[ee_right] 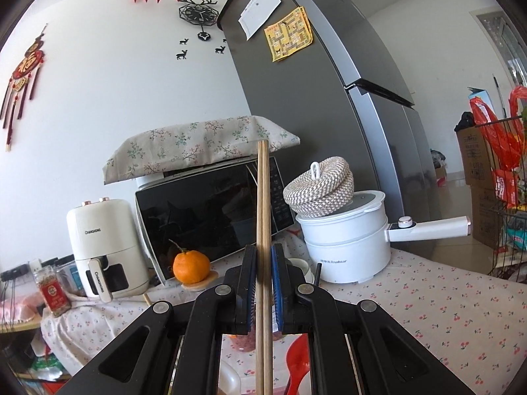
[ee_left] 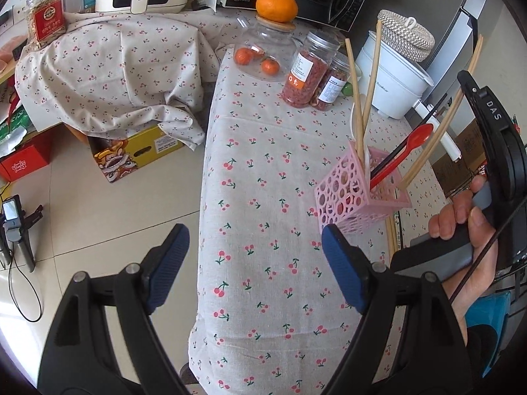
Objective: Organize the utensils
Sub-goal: 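Lower the wooden chopstick into the pink basket and open the right tool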
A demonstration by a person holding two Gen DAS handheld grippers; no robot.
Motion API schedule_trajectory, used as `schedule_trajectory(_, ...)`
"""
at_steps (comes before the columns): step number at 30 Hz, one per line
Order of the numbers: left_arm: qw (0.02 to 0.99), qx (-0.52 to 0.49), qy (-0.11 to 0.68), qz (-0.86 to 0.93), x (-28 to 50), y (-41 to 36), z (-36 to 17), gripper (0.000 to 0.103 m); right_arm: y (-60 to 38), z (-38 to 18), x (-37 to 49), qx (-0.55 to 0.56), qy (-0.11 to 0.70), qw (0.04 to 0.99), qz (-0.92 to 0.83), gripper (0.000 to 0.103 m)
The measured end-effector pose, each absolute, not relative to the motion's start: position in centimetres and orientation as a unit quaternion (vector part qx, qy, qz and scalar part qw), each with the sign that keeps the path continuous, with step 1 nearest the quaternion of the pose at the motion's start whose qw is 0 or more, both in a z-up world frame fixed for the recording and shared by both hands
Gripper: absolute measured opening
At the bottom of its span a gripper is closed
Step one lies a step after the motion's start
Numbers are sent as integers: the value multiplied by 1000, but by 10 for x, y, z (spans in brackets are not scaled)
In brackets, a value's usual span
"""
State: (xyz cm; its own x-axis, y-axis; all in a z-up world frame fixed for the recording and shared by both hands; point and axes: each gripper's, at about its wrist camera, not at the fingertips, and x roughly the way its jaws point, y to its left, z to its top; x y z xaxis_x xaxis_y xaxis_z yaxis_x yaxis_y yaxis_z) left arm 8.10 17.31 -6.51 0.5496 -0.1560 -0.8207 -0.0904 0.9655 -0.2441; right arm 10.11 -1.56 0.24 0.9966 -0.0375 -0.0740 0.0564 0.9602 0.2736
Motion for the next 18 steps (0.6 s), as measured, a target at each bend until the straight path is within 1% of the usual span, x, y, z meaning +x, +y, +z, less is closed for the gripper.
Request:
schedule_trajectory(11, 869, -135, 476, -24, 82, 175, -68, 83, -7, -37, 111, 91, 42, 993, -68, 10)
schedule_trajectory(16, 867, -132, 481, -22, 82, 170, -69, 83, -15, -45, 99, 114, 69, 990, -48, 11)
schedule_trajectory(17, 866, -130, 482, -21, 82, 168, -69, 83, -18, -43, 96, 118, 73, 989, -43, 13)
schedule_trajectory(18, 866, -129, 483, -21, 82, 166, -69, 83, -21, -40, 93, 122, 75, 989, -38, 19)
